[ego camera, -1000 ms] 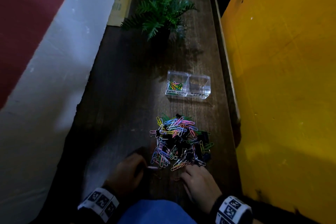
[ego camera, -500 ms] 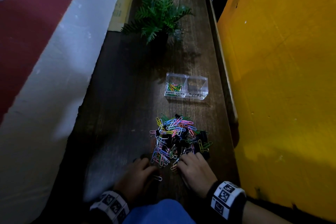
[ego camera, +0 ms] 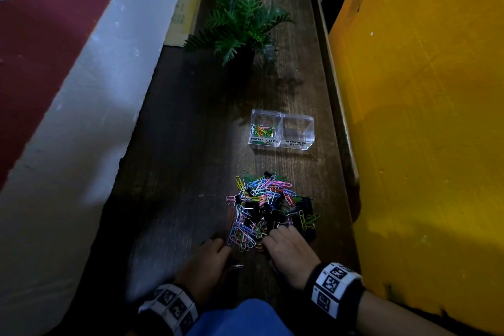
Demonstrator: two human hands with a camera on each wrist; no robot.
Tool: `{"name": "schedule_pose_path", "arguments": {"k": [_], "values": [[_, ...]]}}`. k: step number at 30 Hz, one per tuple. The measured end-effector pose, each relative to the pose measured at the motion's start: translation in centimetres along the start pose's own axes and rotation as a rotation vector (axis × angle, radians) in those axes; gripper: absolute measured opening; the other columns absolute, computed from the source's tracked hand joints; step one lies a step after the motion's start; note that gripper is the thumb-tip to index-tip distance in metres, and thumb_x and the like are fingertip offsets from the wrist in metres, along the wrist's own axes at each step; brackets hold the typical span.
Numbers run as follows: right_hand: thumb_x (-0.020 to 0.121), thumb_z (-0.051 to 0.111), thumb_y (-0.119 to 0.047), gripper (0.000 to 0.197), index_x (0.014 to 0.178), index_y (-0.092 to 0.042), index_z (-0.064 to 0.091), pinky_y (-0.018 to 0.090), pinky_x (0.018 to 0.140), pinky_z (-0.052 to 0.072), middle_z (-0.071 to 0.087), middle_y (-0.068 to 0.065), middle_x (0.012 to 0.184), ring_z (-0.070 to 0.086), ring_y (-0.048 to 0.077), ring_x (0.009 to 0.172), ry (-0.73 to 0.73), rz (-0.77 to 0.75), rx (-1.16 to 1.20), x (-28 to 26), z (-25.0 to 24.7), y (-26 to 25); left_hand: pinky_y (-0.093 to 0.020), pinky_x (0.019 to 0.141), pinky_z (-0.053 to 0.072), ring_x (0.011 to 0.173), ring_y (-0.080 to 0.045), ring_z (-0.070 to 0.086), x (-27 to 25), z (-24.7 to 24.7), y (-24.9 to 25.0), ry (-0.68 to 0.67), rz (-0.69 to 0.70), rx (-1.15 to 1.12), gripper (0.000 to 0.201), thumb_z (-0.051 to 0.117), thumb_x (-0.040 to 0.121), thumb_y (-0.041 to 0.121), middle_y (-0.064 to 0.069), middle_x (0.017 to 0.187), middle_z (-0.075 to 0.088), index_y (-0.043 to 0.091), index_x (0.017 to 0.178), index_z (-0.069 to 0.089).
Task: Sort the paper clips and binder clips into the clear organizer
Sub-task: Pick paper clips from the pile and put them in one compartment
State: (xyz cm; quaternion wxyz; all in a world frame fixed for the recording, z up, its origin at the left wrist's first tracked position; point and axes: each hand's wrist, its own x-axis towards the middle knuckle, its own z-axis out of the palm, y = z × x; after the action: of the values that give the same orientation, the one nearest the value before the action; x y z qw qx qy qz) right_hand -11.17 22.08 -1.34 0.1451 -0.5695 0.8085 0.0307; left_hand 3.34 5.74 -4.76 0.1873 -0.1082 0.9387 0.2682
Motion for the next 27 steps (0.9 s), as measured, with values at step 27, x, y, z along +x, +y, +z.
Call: {"name": "schedule_pose_path", "arguments": {"k": [27], "values": [[0.084,0.067,-0.010,0.009,0.089,-0.018,0.070,0.014,0.059,0.049,0.067,-0.007,0.079,0.061,0.002,0.069,0.406,0.452,0.840,9.8,-13.0,9.0,-0.033,0.072,0.053,0.079,-0.021,0.064,17.0,-18.5,2.7,0.447,-0.045,-0.197,0.008,0.066,0.078,0.025,0.002,0.082,0.069,0.025,0.086,0.066]]}}
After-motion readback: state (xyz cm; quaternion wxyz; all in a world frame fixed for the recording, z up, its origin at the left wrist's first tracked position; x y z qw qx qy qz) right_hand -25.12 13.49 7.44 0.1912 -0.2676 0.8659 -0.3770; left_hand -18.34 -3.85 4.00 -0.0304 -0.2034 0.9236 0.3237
